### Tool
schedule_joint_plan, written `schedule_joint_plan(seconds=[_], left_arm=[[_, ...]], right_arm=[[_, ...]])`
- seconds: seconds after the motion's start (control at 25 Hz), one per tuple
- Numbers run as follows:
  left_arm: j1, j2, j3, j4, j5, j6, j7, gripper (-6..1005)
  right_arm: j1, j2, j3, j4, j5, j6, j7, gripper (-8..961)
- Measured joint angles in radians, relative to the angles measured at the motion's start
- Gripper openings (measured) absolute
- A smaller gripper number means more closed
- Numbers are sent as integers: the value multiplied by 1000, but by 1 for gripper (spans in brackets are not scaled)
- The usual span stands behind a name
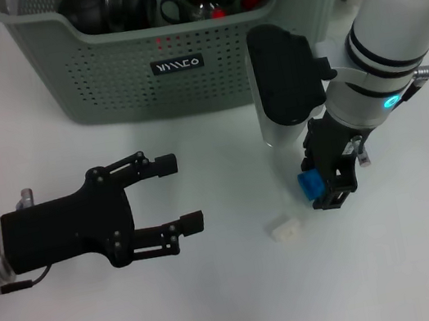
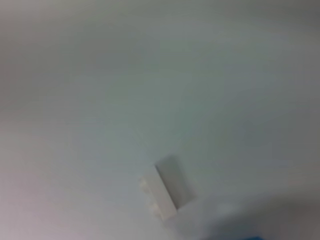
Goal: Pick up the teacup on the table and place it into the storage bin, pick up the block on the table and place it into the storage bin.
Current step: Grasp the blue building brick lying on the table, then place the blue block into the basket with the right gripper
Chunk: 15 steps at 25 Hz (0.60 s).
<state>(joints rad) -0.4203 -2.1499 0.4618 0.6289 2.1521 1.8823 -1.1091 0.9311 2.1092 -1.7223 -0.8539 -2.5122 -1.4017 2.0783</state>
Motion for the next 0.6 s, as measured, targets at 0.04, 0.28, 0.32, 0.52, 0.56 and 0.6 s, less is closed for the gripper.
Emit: schedule_joint_plan(seconds=[0.04, 0.28, 0.32, 0.52, 0.56, 0.6], left_arm=[[0, 0, 0, 0, 0, 0, 0, 875], [0, 2, 0, 0, 0, 1, 0, 875], [0, 2, 0, 0, 0, 1, 0, 875], [0, 3, 0, 1, 0, 4, 0, 875], [0, 4, 0, 2, 0, 4, 0, 875], [0, 5, 0, 4, 0, 5, 0, 875]], right_arm=[[0, 0, -1, -1, 0, -1, 2, 673], [2, -1, -2, -2, -2, -1, 7, 602], [2, -2, -1, -4, -3, -2, 7, 590], [-4, -9, 20, -59, -5, -28, 32, 421], [-11, -9, 40, -92, -6, -54, 35, 421], [-18, -11, 65, -130, -6, -78, 35, 422]])
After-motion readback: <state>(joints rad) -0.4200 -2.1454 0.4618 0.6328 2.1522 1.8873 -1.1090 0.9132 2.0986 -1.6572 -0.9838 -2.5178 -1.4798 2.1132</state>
